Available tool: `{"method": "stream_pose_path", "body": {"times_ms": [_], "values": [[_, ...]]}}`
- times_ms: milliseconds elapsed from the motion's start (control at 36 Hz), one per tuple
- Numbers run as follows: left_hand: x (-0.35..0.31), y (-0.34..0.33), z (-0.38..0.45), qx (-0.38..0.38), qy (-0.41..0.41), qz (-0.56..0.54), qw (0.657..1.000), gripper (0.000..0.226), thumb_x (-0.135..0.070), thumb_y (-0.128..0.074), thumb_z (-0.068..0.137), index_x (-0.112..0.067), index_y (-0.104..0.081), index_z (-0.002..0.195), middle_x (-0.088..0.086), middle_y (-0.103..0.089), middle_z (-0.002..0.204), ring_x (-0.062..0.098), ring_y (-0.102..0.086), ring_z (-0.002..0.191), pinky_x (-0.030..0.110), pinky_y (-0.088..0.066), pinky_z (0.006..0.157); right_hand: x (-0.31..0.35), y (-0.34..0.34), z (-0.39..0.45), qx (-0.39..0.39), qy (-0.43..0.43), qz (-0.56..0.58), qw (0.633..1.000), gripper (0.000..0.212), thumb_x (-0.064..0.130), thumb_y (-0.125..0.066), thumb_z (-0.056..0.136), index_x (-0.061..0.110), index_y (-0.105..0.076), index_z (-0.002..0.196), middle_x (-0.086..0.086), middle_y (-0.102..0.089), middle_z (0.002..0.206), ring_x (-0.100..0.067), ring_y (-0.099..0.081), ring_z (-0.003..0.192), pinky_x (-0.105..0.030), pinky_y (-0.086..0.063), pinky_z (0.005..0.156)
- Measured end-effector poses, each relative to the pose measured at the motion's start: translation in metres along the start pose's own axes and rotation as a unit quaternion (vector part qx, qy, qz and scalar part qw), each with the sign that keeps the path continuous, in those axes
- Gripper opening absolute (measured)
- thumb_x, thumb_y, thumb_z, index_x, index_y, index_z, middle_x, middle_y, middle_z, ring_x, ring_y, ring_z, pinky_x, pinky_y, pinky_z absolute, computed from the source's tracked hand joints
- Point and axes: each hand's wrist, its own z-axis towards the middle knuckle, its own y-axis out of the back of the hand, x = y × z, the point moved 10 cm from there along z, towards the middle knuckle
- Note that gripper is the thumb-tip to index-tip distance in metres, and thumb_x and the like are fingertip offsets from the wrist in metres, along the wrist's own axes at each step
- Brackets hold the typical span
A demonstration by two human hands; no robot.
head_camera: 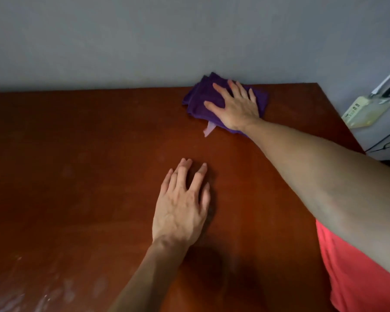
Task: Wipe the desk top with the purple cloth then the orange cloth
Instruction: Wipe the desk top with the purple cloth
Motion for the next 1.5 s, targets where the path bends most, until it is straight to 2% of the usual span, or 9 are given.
{"method": "stream_pose_path", "body": {"times_ms": [222, 472, 583, 667, 833, 972, 1111, 1222, 1500], "values": [[0.002, -0.002, 0.002, 0.028, 0.008, -0.004, 1.000, 0.051, -0.045, -0.022, 0.105, -0.032, -0.028, 0.154, 0.006, -0.027, 0.160, 0.015, -0.015, 0.153, 0.038, -0.015, 0.125, -0.004, -0.001, 0.002, 0.015, 0.027, -0.022, 0.999, 0.078, 0.078, -0.023, 0.097, 0.041, -0.010, 0.164, -0.002, -0.003, 0.174, -0.022, 0.001, 0.160, -0.049, 0.002, 0.128], [-0.001, 0.008, -0.001, 0.023, 0.005, -0.011, 1.000, 0.052, -0.047, -0.025, 0.103, -0.030, -0.038, 0.150, 0.007, -0.034, 0.156, 0.019, -0.022, 0.149, 0.033, -0.014, 0.122, -0.051, 0.007, -0.084, 0.004, 0.038, -0.030, 0.999, 0.073, 0.076, -0.026, 0.098, 0.044, -0.011, 0.163, 0.001, -0.003, 0.174, -0.018, 0.000, 0.160, -0.045, 0.000, 0.128], [-0.004, 0.009, -0.001, 0.031, 0.010, -0.010, 0.999, 0.051, -0.045, -0.023, 0.105, -0.029, -0.037, 0.152, 0.009, -0.033, 0.158, 0.022, -0.023, 0.150, 0.036, -0.015, 0.123, -0.090, 0.013, -0.138, -0.003, 0.029, -0.033, 0.999, 0.074, 0.075, -0.028, 0.097, 0.045, -0.011, 0.162, 0.001, -0.004, 0.174, -0.018, -0.002, 0.160, -0.045, -0.001, 0.128], [-0.005, 0.008, -0.003, 0.046, 0.016, -0.005, 0.999, 0.051, -0.043, -0.027, 0.105, -0.028, -0.035, 0.153, 0.010, -0.031, 0.159, 0.023, -0.022, 0.150, 0.039, -0.015, 0.124, -0.112, 0.016, -0.171, -0.005, 0.020, -0.039, 0.999, 0.079, 0.081, -0.021, 0.091, 0.046, -0.011, 0.162, 0.002, -0.005, 0.174, -0.018, -0.003, 0.160, -0.045, -0.003, 0.128], [-0.013, 0.005, -0.007, 0.062, -0.004, 0.027, 0.998, 0.053, -0.049, -0.024, 0.104, -0.028, -0.041, 0.149, 0.009, -0.038, 0.154, 0.028, -0.035, 0.144, 0.047, -0.025, 0.119, -0.130, 0.020, -0.200, -0.023, 0.004, -0.036, 0.999, 0.084, 0.083, -0.014, 0.086, 0.047, -0.012, 0.162, 0.002, -0.007, 0.174, -0.018, -0.004, 0.160, -0.045, -0.003, 0.128], [-0.024, -0.003, 0.000, 0.076, -0.024, 0.052, 0.995, 0.055, -0.047, -0.025, 0.101, -0.024, -0.046, 0.146, 0.012, -0.043, 0.149, 0.033, -0.043, 0.137, 0.052, -0.035, 0.110, -0.137, 0.025, -0.184, -0.037, 0.010, -0.025, 0.999, 0.084, 0.085, -0.016, 0.084, 0.050, -0.019, 0.160, 0.004, -0.011, 0.173, -0.017, -0.008, 0.159, -0.045, -0.006, 0.127], [-0.060, -0.017, 0.019, 0.064, -0.045, 0.027, 0.997, 0.049, -0.042, -0.030, 0.100, -0.027, -0.049, 0.143, 0.012, -0.045, 0.147, 0.030, -0.044, 0.137, 0.050, -0.031, 0.114, -0.156, 0.028, -0.131, -0.030, 0.001, -0.021, 0.999, 0.073, 0.078, -0.035, 0.094, 0.050, -0.021, 0.159, 0.005, -0.010, 0.173, -0.016, -0.007, 0.159, -0.045, -0.005, 0.128], [-0.082, -0.032, 0.028, 0.064, -0.056, 0.024, 0.996, 0.050, -0.040, -0.027, 0.101, -0.031, -0.042, 0.148, 0.010, -0.040, 0.152, 0.024, -0.031, 0.147, 0.050, -0.020, 0.121, -0.180, 0.033, -0.077, -0.017, -0.028, -0.020, 0.999, 0.075, 0.081, -0.029, 0.094, 0.049, -0.018, 0.160, 0.004, -0.008, 0.173, -0.017, -0.004, 0.159, -0.047, -0.004, 0.128], [-0.077, -0.035, 0.032, 0.088, -0.049, 0.020, 0.995, 0.050, -0.044, -0.020, 0.104, -0.038, -0.031, 0.153, 0.004, -0.030, 0.157, 0.012, -0.012, 0.153, 0.044, -0.013, 0.124, -0.206, 0.040, 0.003, 0.013, -0.011, -0.039, 0.999, 0.078, 0.082, -0.020, 0.095, 0.044, -0.012, 0.162, -0.001, -0.007, 0.174, -0.022, -0.004, 0.159, -0.050, -0.002, 0.128]]}}
